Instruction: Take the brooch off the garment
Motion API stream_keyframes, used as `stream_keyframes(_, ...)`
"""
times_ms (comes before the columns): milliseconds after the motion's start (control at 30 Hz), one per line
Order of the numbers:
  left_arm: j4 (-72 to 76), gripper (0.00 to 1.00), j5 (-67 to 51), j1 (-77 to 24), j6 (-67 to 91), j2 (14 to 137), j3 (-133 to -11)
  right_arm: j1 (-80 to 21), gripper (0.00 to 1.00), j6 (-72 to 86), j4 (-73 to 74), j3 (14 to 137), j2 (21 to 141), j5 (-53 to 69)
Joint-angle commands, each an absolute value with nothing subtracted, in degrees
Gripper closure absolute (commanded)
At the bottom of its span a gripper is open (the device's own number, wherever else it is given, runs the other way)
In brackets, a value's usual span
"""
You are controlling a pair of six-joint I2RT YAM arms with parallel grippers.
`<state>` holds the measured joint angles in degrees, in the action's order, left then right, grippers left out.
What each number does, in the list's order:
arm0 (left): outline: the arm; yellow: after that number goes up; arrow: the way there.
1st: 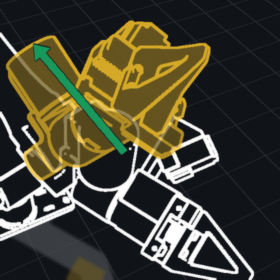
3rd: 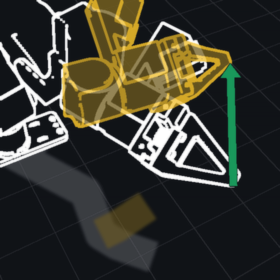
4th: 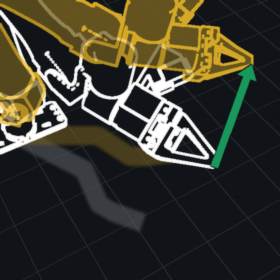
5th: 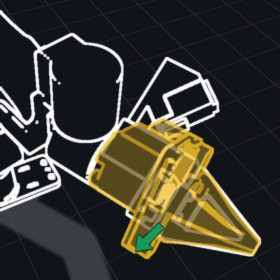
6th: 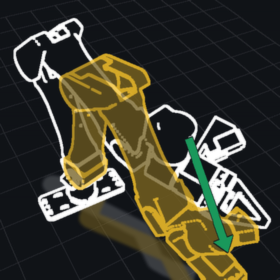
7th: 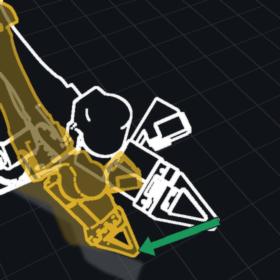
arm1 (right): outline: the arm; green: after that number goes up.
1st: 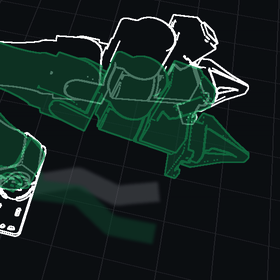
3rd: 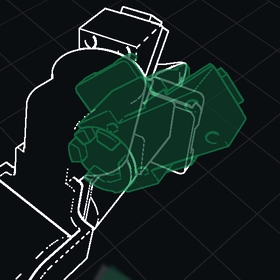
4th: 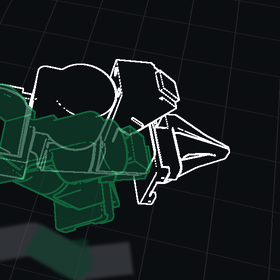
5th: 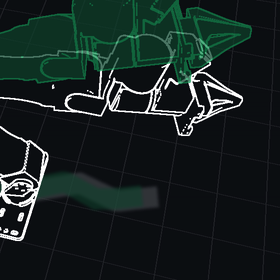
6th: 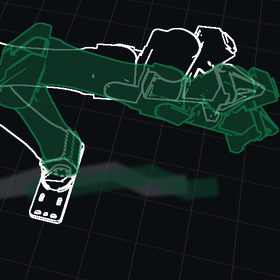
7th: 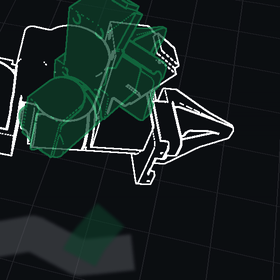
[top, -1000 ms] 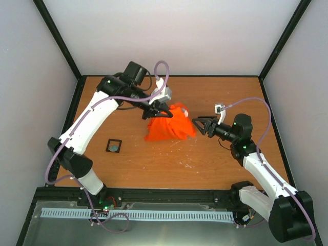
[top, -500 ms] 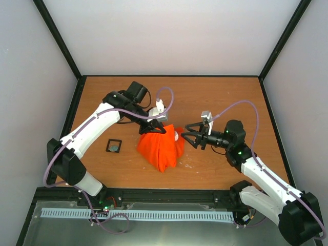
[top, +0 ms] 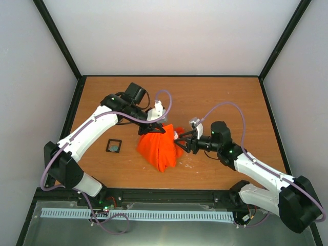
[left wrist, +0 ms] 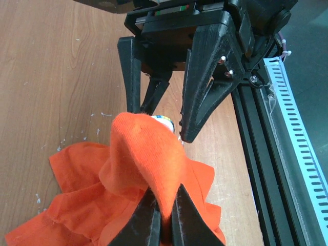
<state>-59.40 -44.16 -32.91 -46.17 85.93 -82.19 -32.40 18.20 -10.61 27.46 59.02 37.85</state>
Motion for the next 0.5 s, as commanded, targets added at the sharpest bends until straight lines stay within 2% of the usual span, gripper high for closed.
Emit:
stream_keyframes(0, -56.85, 0.99, -44.44, -33.13, -46.64, 85.19, -82.53, -33.68, 0.50, 17.37, -11.05, 29.28, 59.39, 35.60)
stream_keyframes(233, -56.53, 0.99, -44.62, -33.13, -45.92, 85.58, -82.83, -34.83, 0.82, 17.49, -14.88, 28.78, 59.25, 28.03)
stream_keyframes(333, -56.71, 0.99, -44.48, -33.13, -45.62, 85.76, -83.02, -35.27, 0.85, 18.10, -16.79, 28.42, 59.91, 28.16)
stream_keyframes(467, -56.46, 0.99, -44.47, -33.13, -45.09, 85.73, -82.80, -36.29, 0.80, 18.33, -17.74, 28.60, 61.25, 28.63)
